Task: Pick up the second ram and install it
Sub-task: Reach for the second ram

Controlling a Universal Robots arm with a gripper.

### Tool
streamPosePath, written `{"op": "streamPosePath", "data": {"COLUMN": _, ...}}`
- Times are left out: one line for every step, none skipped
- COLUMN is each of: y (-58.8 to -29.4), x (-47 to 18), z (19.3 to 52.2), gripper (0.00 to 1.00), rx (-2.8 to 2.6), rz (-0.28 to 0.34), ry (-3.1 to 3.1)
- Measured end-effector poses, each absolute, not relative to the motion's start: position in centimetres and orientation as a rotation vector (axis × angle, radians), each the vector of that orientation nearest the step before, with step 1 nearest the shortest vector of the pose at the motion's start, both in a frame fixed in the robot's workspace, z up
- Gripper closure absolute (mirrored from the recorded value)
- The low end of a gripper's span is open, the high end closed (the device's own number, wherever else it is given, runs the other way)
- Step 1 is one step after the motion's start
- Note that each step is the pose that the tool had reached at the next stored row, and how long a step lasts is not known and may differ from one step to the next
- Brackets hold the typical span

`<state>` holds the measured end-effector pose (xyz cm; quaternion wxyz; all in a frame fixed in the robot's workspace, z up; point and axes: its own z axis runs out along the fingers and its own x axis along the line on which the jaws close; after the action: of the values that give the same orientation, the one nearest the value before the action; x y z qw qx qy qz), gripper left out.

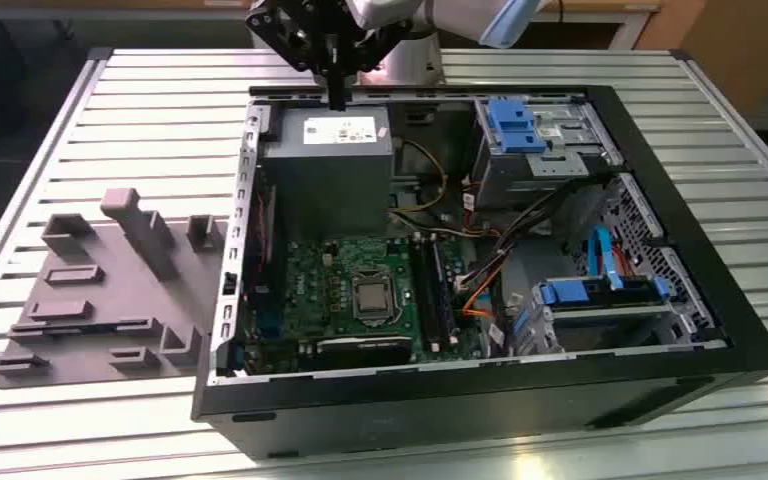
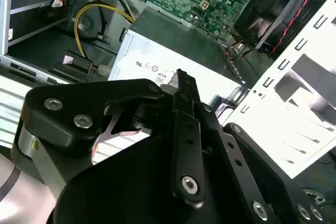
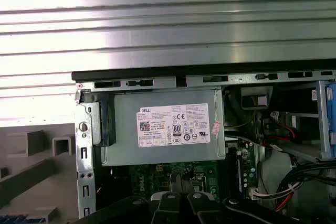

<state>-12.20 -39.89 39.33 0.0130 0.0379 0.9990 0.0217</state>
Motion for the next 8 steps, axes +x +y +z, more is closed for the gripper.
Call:
{"op": "streamPosePath", "data": {"y": -39.89, "x": -12.19, "z": 39.33, "gripper": 0.89, "rx": 0.118, "rz": 0.068, "ry": 3.112}}
{"op": "streamPosePath", "data": {"y": -39.89, "x": -12.20, "z": 39.33, "gripper": 0.89, "rx": 0.118, "rz": 0.068, "ry": 3.113}}
{"op": "streamPosePath", "data": {"y": -39.89, "x": -12.19, "z": 39.33, "gripper": 0.89, "rx": 0.118, "rz": 0.068, "ry": 3.112}}
{"op": "streamPosePath", "data": {"y": -39.89, "x": -12.20, "z": 39.33, "gripper": 0.89, "rx": 0.118, "rz": 0.068, "ry": 3.113}}
{"op": "streamPosePath", "data": {"y": -39.89, "x": -12.22, "z": 39.33, "gripper": 0.89, "rx": 0.118, "rz": 0.068, "ry": 3.112}}
{"op": "streamPosePath", "data": {"y": -39.89, "x": -12.24, "z": 39.33, "gripper": 0.89, "rx": 0.118, "rz": 0.067, "ry": 3.113}}
{"op": "streamPosePath", "data": {"y": -39.89, "x": -12.28, "z": 39.33, "gripper": 0.89, "rx": 0.118, "rz": 0.068, "ry": 3.112}}
{"op": "streamPosePath", "data": {"y": -39.89, "x": -12.33, "z": 39.33, "gripper": 0.89, "rx": 0.118, "rz": 0.068, "ry": 3.112}}
